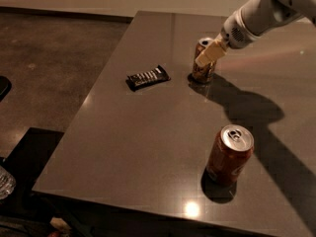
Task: Pick orange can
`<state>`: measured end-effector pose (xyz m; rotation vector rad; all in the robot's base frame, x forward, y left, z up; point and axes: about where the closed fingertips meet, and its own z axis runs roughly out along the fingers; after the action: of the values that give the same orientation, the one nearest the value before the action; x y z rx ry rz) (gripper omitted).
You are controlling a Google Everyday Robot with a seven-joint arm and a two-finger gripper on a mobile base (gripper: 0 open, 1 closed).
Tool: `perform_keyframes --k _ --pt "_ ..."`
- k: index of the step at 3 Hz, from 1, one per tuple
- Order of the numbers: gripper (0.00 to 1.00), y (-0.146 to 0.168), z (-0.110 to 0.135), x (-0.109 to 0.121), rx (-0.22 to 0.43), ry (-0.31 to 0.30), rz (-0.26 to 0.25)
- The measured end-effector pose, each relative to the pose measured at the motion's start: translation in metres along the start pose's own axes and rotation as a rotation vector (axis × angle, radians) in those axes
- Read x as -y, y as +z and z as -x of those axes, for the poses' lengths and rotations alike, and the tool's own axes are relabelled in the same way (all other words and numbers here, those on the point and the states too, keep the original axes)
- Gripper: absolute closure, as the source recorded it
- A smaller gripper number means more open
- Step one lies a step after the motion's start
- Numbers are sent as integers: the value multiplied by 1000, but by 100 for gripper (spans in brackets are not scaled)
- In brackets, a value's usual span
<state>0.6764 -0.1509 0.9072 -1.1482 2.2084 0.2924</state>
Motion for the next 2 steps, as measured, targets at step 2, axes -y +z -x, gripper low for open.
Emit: perform_keyframes --k 2 --pt "87 -23 13 -19 43 -44 58"
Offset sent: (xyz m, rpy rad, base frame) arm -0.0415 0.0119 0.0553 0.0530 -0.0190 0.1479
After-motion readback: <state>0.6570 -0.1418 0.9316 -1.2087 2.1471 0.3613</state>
